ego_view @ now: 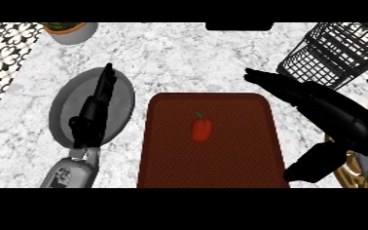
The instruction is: Pick the bell pepper from the tray and place it in the tiered basket
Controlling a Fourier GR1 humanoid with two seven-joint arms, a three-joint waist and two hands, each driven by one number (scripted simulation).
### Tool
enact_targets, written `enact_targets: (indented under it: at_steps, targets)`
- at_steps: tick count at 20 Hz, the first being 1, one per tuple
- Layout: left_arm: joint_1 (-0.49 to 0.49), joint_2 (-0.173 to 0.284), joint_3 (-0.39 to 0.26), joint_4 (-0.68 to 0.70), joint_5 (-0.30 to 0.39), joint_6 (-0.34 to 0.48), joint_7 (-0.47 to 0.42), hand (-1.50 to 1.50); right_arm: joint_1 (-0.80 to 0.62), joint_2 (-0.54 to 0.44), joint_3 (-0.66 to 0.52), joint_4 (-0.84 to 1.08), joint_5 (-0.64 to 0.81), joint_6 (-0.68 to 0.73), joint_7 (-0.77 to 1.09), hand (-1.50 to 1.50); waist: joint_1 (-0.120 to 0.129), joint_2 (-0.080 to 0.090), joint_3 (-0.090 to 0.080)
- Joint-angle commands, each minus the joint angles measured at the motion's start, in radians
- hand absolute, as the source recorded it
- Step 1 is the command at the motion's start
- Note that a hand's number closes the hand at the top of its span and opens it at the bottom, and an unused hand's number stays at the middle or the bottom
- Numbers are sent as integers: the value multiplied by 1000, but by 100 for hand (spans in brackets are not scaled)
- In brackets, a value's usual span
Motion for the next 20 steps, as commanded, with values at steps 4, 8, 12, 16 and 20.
enact_targets:
  at_steps: [4, 8, 12, 16, 20]
  targets:
    - [46, -14, -13, -44, -17, -8, 5, 0, -167, 182, 189, -66, 90, 23, 396, -150, 11, 6, 3]
    - [6, -38, 3, -7, -43, -6, 11, 0, -169, 273, 224, -106, 120, 74, 500, -150, 1, 7, 3]
    - [-25, -39, 30, -4, -41, -19, 23, 0, -200, 327, 255, -58, 136, 140, 580, -150, 0, 8, 3]
    - [11, -26, 30, -59, -44, -31, 42, 0, -205, 354, 260, -16, 135, 180, 640, -150, 3, 6, 4]
    - [4, -61, 52, 66, -40, -42, -66, 0, -138, 354, 301, -44, 185, 183, 643, -150, -4, 8, 4]
